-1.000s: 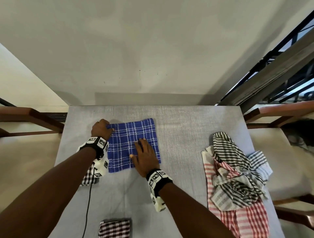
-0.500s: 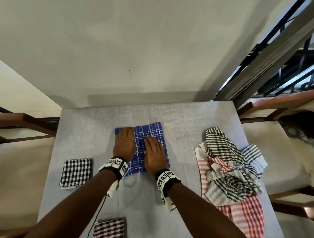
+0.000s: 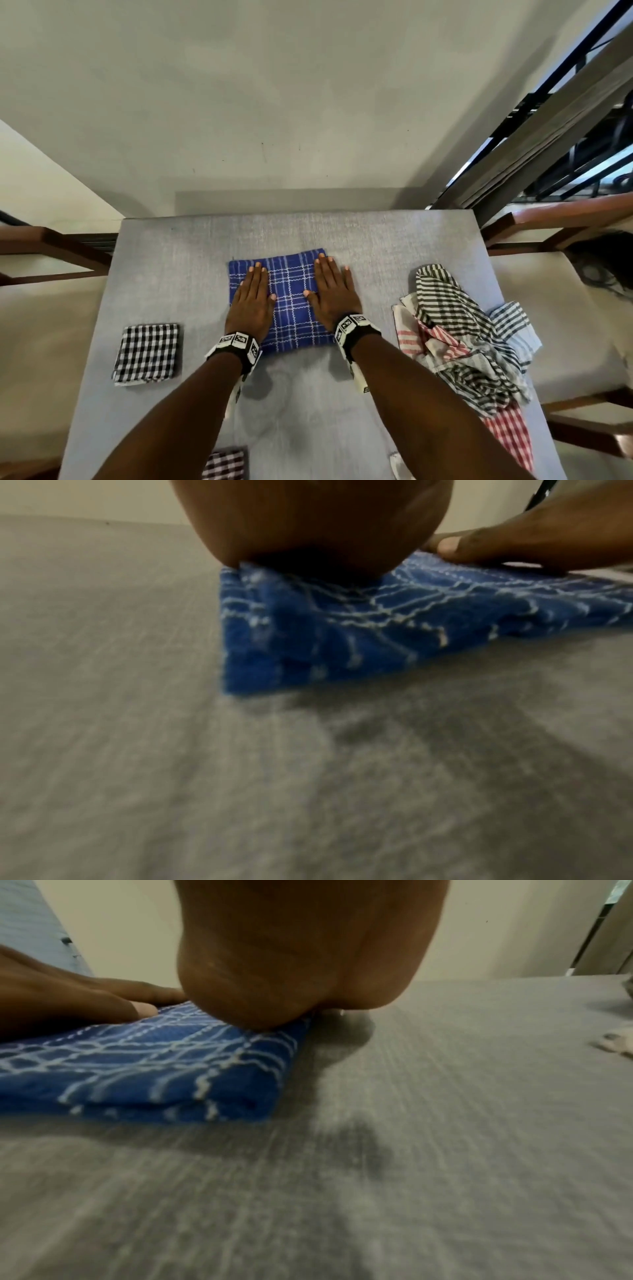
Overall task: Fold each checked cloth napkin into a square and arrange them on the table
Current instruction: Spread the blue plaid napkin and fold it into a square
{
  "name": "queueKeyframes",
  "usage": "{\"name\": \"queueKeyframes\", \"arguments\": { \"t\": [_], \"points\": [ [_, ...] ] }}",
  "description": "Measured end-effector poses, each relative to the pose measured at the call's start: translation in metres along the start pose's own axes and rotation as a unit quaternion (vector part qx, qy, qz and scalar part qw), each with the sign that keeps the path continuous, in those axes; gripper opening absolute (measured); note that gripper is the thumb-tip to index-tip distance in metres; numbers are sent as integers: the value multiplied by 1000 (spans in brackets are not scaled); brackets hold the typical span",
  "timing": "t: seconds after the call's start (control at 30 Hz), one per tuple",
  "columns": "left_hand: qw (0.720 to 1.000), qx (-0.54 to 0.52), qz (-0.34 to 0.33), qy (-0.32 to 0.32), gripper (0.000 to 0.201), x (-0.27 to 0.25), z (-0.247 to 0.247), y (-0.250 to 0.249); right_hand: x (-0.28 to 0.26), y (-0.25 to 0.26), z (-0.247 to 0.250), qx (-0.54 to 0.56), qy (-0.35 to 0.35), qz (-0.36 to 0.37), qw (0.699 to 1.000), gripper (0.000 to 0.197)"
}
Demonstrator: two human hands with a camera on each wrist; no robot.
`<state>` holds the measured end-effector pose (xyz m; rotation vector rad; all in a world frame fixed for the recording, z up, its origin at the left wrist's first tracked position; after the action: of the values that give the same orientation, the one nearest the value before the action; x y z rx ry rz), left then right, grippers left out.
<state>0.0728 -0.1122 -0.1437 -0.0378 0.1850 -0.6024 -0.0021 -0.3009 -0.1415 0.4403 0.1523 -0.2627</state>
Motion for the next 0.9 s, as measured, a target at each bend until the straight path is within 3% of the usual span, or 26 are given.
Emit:
{"name": "queueKeyframes", "arguments": {
  "t": [0.13, 0.23, 0.5, 0.73, 0.9],
  "points": [
    [999, 34, 39, -15, 69, 3, 6, -9, 9, 33, 6, 25, -39, 7, 999, 70],
    [998, 59, 22, -16, 65, 5, 4, -13, 5, 58, -15, 37, -4, 65, 997, 66],
    [994, 98, 51, -22, 86, -13, 13, 27, 0, 41, -17, 35, -16, 44, 998, 71],
    [998, 57, 19, 0, 64, -32, 11, -10, -39, 85, -40, 76, -27, 48, 996, 64],
    [999, 31, 26, -5, 66, -46, -5, -6, -63, 50, -48, 36, -10, 22, 999, 71]
  ]
}}
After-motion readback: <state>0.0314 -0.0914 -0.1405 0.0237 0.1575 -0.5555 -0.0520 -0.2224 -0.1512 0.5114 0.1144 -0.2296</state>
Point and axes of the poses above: each hand's wrist, its own x-axis towards the middle knuckle, its own z-axis out of the back of the hand, y = z × x, the point moved 4 cm from there along x, towards the middle knuckle, and after that the axes turned 11 degrees about x, right-handed, at the moved point
